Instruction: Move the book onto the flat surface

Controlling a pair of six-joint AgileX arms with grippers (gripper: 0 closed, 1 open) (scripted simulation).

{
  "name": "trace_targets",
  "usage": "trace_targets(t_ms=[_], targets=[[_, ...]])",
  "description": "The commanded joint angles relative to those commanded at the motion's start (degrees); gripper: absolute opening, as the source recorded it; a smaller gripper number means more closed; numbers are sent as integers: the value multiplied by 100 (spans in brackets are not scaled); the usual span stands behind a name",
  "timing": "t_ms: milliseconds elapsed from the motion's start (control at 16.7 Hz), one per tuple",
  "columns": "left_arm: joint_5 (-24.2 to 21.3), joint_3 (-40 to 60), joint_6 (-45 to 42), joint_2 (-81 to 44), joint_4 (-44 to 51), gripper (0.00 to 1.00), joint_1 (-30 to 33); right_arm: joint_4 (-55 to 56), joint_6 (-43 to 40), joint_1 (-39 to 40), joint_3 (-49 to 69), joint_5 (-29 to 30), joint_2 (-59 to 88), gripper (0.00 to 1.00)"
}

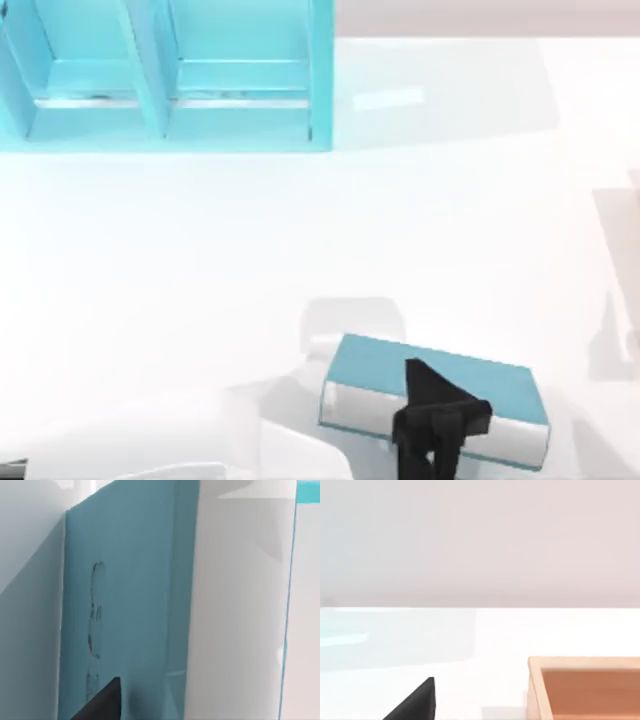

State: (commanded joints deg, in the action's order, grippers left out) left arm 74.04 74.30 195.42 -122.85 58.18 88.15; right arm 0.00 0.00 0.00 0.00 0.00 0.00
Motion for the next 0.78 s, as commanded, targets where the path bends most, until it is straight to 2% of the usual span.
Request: trace_targets(t_ms=[420, 600, 780], targets=[[-43, 54, 205, -137, 211, 100, 120, 0, 0, 0, 0, 0, 0, 100], [-241, 284, 915, -472, 968, 100, 480, 0, 0, 0, 0, 0, 0, 100], [-595, 697, 1977, -811, 2177, 100, 996, 0, 0, 0, 0, 0, 0, 100]])
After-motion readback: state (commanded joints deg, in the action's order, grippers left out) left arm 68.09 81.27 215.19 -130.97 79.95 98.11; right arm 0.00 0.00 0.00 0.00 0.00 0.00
